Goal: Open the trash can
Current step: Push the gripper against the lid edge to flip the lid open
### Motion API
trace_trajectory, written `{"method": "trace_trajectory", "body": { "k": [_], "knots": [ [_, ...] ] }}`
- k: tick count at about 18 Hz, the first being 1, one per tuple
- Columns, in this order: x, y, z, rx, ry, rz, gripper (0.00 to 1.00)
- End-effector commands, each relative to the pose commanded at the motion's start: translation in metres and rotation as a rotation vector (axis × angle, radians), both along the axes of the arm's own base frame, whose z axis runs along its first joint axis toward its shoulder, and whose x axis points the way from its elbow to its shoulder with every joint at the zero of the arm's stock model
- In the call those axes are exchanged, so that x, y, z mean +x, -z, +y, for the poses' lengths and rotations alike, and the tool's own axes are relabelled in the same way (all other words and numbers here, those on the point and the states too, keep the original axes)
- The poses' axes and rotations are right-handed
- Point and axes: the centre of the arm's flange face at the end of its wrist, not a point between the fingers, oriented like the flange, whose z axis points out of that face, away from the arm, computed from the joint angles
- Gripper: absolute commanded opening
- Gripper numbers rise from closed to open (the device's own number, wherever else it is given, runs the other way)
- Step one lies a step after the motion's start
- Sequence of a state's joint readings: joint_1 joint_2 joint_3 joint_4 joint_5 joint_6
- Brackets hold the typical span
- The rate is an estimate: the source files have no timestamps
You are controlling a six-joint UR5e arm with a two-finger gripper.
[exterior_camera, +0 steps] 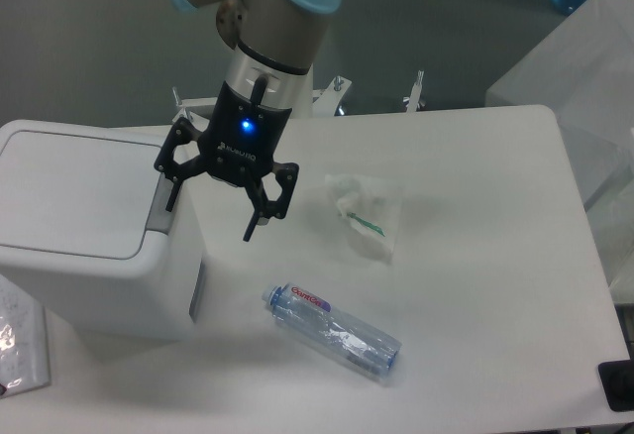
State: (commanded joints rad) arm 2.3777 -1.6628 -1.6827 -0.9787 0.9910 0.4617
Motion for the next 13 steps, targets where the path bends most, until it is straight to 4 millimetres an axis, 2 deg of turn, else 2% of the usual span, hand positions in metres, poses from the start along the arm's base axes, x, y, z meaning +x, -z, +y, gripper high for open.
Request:
{"method": "trace_trajectory", "body": {
  "k": [13],
  "knots": [
    [0.0007,0.0069,0.0037,-0.004,0.004,-0.001,1.0]
  ]
}}
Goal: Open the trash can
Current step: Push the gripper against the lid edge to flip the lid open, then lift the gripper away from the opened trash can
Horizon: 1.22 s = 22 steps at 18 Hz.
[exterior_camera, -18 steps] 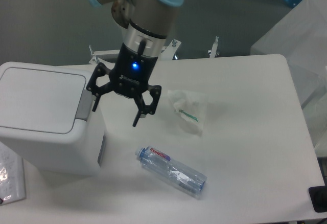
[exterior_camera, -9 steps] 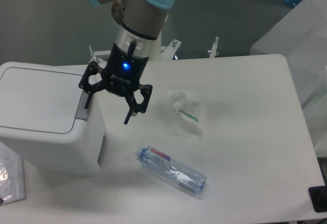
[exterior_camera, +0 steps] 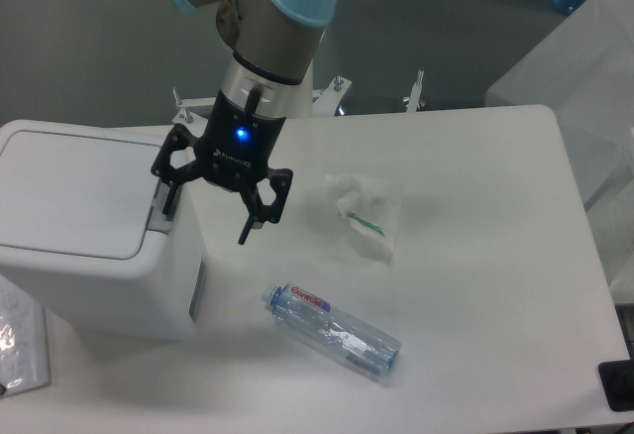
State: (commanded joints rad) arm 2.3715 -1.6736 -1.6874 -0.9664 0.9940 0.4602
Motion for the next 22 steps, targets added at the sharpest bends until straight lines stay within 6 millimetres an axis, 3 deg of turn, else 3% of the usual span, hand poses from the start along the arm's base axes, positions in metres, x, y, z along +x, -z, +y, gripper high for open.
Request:
{"method": "trace_trajectory", "body": {
  "k": [7,11,15,20,22],
  "knots": [
    [-0.009,-0.015,0.0,0.022,-0.007,0.026,1.0],
    [-0.042,-0.017,-0.014,0.026,-0.06,0.038,1.0],
    [-0.09,-0.015,-0.047,0.031,-0.089,0.094,1.0],
    [-0.139,0.017,-0.076,-0.036,-0.01,0.214,1.0],
    [-0.153,0.033,-0.078,-0.11,0.033,0.282,1.0]
  ]
}}
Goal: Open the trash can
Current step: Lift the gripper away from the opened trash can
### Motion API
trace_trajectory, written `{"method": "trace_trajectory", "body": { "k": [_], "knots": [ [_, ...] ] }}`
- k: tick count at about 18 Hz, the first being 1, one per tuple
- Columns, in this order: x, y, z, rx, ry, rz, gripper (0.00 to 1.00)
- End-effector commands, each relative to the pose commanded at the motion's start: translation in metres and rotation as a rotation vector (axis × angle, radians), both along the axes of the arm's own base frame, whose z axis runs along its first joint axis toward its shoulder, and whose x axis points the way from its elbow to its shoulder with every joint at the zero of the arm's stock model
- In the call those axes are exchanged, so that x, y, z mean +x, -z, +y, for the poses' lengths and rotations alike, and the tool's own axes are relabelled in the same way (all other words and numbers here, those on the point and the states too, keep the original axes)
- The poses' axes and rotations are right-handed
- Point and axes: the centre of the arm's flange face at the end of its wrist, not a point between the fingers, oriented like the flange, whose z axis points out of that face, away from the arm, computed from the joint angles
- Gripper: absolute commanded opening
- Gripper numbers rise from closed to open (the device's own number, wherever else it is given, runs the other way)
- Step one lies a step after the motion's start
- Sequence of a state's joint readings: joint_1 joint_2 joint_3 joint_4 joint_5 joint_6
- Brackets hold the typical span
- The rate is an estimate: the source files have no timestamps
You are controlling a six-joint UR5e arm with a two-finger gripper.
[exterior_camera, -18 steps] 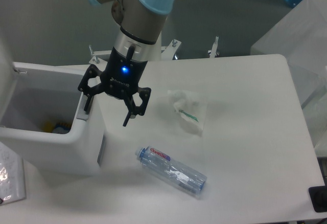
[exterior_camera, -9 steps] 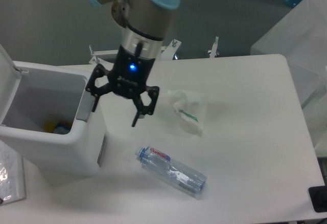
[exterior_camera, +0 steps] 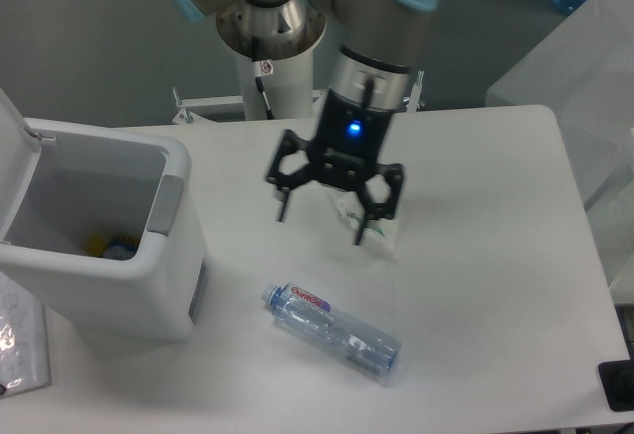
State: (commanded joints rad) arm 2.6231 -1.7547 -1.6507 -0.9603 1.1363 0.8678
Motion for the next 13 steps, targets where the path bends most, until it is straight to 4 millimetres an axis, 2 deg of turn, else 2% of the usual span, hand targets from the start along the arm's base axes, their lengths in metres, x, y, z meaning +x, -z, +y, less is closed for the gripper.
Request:
{"method": "trace_trajectory", "body": {
  "k": [4,6,7,9,11,13],
  "knots": [
    [-0.034,0.02,-0.001,-0.125,0.016,0.095,1.0],
    [-0.048,0.043,-0.001,-0.209,0.087,0.139,1.0],
    [-0.053,0.054,-0.005,-0.26,0.15,0.173,1.0],
    [-0.063,0.063,-0.017,-0.34,0.25,0.227,1.0],
    [-0.068,0.071,-0.024,-0.376,0.268,0.232,1.0],
    [-0.085,0.08,-0.034,-0.381,0.245,0.222,1.0]
  ]
}}
